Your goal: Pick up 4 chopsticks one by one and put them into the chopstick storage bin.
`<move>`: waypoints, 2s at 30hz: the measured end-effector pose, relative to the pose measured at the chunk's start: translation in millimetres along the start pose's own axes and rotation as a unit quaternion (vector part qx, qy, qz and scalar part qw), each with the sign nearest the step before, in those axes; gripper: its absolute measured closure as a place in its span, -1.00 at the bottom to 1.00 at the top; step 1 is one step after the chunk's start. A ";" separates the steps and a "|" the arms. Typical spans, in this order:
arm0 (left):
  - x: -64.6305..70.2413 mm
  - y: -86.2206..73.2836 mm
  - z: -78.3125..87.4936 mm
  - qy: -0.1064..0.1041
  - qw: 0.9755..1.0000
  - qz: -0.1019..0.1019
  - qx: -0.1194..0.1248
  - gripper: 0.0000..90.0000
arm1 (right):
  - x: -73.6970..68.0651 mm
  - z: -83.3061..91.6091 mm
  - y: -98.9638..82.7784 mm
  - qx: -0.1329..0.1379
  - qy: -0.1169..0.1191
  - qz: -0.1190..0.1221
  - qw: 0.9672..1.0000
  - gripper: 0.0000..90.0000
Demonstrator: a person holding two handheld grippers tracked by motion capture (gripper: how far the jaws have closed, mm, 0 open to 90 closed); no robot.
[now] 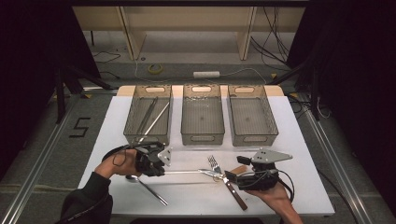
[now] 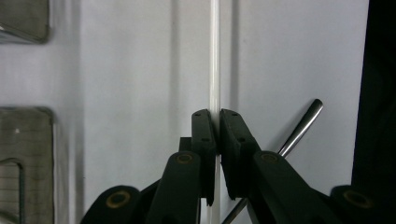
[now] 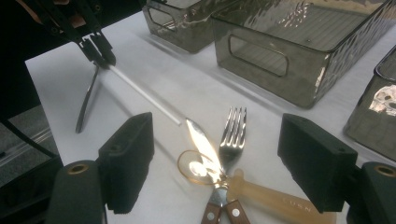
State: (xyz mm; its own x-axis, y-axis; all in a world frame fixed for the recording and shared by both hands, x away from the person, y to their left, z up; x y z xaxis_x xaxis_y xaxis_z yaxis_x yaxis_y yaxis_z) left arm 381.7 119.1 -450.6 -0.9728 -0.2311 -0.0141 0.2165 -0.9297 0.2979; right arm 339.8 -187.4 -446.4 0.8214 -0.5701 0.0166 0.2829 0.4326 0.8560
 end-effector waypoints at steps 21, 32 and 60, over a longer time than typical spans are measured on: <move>-46.8 3.9 34.3 0.079 0.959 0.216 0.165 0.87 | 0.3 0.4 -0.2 0.000 -0.001 -0.002 1.000 -0.38; -84.9 -6.2 54.4 0.117 0.918 0.311 0.215 0.87 | 1.4 0.9 -0.3 0.005 -0.002 -0.006 1.000 -0.38; -160.9 -14.5 60.6 0.187 0.855 0.416 0.248 0.87 | 0.7 0.0 -0.8 0.005 0.002 -0.008 1.000 -0.38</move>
State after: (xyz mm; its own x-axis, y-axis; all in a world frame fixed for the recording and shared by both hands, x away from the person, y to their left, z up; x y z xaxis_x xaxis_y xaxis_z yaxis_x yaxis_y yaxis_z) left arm 530.2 187.1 -394.8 -0.3854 -0.9144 0.1236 0.6690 -0.1847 0.7199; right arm 340.2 -188.2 -447.1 0.8191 -0.5736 0.0013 0.2909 0.4174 0.8609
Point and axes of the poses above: each handheld gripper's, and its own axes: z roughly backward along the jaws, y roughly out of its top, x roughly to its right, the point moved 4 cm from there along -z, roughly forward along the jaws, and after that the axes turned 11 degrees about z, right-handed, at the moved point
